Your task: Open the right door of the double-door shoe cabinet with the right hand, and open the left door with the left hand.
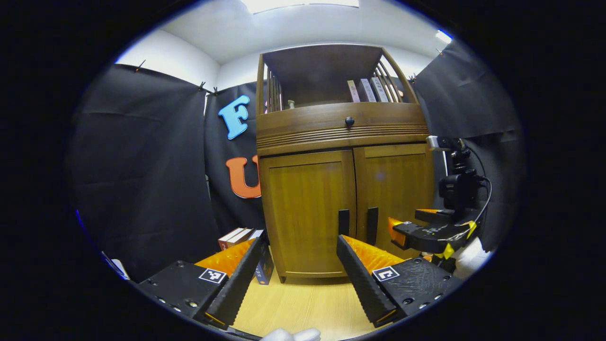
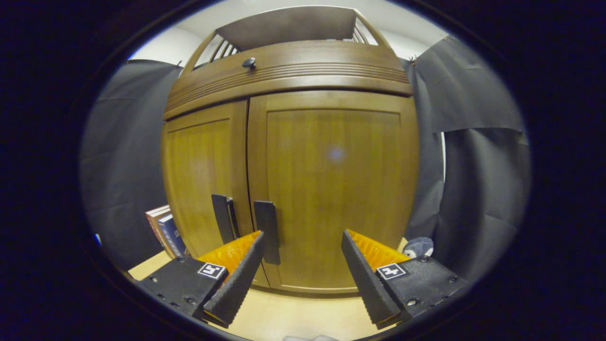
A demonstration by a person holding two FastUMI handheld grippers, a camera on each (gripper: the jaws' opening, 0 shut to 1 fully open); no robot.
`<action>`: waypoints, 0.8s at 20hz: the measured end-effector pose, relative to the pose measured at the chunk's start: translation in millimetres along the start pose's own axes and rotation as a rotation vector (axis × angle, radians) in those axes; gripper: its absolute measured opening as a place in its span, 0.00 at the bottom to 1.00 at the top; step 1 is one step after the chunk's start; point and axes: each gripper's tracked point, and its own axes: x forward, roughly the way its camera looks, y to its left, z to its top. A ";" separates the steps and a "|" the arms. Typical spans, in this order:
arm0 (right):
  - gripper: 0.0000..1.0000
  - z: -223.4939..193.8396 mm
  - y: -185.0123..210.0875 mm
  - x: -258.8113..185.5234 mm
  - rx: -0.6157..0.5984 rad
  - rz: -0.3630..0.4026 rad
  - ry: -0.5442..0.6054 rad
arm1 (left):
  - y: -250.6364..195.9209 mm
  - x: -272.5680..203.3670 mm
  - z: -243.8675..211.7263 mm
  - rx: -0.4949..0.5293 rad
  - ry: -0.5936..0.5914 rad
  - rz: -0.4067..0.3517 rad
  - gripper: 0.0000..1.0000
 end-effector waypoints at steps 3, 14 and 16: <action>1.00 -4.4 16.6 28.8 0.002 0.038 0.037 | 2.5 4.5 0.8 0.000 0.012 0.034 0.96; 0.51 -20.9 47.0 75.8 0.070 0.045 0.118 | 26.1 20.3 5.2 0.044 0.045 0.086 0.96; 0.36 -22.7 45.6 77.8 0.077 0.025 0.119 | 26.8 20.1 3.3 0.048 0.053 0.083 0.96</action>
